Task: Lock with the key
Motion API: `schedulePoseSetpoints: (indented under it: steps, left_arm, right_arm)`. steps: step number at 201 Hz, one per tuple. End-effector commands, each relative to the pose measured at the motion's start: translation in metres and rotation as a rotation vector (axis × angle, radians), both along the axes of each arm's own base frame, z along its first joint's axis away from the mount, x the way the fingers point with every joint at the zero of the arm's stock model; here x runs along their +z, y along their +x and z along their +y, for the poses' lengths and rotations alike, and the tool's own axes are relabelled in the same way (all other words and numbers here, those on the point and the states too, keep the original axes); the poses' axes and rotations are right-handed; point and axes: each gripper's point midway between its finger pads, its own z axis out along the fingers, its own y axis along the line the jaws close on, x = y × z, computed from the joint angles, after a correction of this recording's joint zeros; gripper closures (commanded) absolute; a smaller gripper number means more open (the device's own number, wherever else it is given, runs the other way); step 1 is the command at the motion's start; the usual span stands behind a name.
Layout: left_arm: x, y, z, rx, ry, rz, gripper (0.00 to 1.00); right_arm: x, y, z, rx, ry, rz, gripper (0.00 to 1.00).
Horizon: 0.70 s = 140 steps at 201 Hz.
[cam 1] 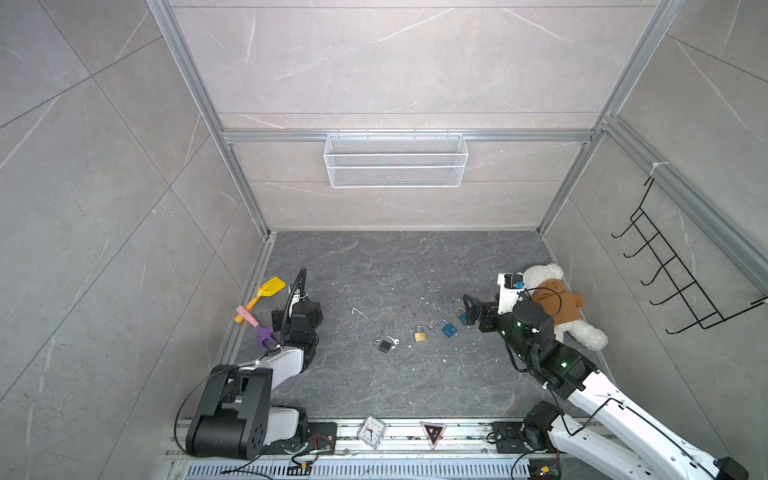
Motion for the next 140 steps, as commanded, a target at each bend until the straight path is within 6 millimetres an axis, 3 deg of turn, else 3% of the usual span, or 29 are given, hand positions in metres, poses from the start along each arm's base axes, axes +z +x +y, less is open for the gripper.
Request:
schedulePoseSetpoints:
  steps: [1, 17, 31, 50, 77, 104, 112, 125, 140]
  left_arm:
    - [0.021, 0.026, 0.004, -0.002, -0.043, -0.173, 0.04]
    - [0.014, 0.035, -0.006, -0.075, -0.076, -0.113, 0.05]
    - [0.012, 0.039, -0.003, -0.080, -0.101, -0.102, 0.05]
    - [0.008, 0.039, 0.002, -0.080, -0.142, -0.095, 0.00]
    - [0.008, 0.039, 0.002, -0.080, -0.141, -0.095, 0.00]
    - [0.001, 0.026, -0.003, -0.124, -0.144, -0.173, 0.00]
    - [0.009, 0.030, -0.003, -0.131, -0.115, -0.219, 0.00]
    - [-0.001, 0.029, -0.008, -0.142, -0.147, -0.139, 0.00]
    - [0.003, 0.031, -0.007, -0.143, -0.132, -0.170, 0.00]
  right_arm:
    - [0.007, 0.007, -0.011, -0.054, -0.066, -0.058, 0.00]
    - [0.007, 0.007, -0.018, -0.076, -0.138, -0.043, 0.00]
    - [0.010, 0.007, -0.027, -0.098, -0.195, -0.076, 0.00]
    - [0.012, 0.009, -0.052, -0.207, -0.251, -0.127, 0.00]
    - [-0.004, 0.018, -0.083, -0.346, -0.330, -0.131, 0.00]
    - [-0.013, 0.030, -0.089, -0.368, -0.259, -0.249, 0.00]
    - [-0.020, 0.035, -0.089, -0.368, -0.259, -0.256, 0.00]
    - [-0.035, 0.047, -0.096, -0.405, -0.293, -0.215, 0.00]
    - [-0.066, 0.063, -0.104, -0.431, -0.345, -0.139, 0.00]
